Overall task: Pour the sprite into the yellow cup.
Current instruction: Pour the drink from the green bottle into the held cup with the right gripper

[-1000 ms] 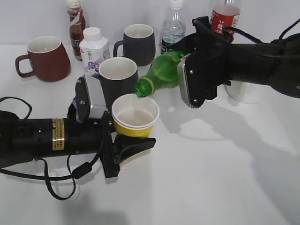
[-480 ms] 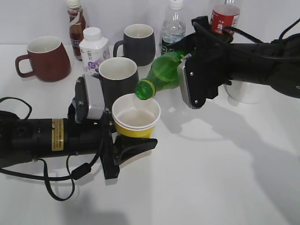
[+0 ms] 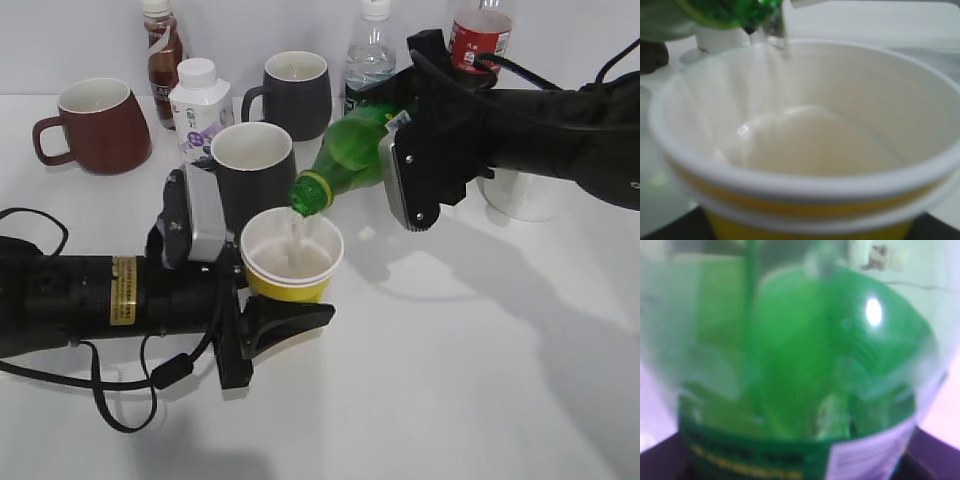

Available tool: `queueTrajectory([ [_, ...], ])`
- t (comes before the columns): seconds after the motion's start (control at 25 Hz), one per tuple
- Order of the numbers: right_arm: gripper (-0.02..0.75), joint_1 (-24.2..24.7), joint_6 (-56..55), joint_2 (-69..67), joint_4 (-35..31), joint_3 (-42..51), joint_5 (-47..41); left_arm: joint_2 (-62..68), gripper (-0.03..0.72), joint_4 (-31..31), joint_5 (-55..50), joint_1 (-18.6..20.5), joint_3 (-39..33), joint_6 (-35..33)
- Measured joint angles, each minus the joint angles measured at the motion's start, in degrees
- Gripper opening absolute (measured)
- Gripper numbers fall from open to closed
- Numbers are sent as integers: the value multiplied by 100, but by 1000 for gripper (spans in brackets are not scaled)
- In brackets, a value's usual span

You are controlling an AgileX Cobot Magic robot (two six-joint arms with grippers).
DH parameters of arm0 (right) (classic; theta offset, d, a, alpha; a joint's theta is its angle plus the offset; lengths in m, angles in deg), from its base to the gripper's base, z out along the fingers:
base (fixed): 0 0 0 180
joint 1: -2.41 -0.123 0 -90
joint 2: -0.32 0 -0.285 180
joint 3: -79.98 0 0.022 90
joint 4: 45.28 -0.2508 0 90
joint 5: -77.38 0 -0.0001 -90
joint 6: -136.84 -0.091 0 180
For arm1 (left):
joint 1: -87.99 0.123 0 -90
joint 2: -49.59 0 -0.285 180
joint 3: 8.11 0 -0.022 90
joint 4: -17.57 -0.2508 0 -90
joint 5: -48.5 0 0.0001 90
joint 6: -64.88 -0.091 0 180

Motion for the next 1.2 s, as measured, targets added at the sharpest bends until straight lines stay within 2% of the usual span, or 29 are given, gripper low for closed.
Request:
queueTrajectory([
  [1.2,456,0,324,0,-83,0,11,0,410,-31,-198,0,0,0],
])
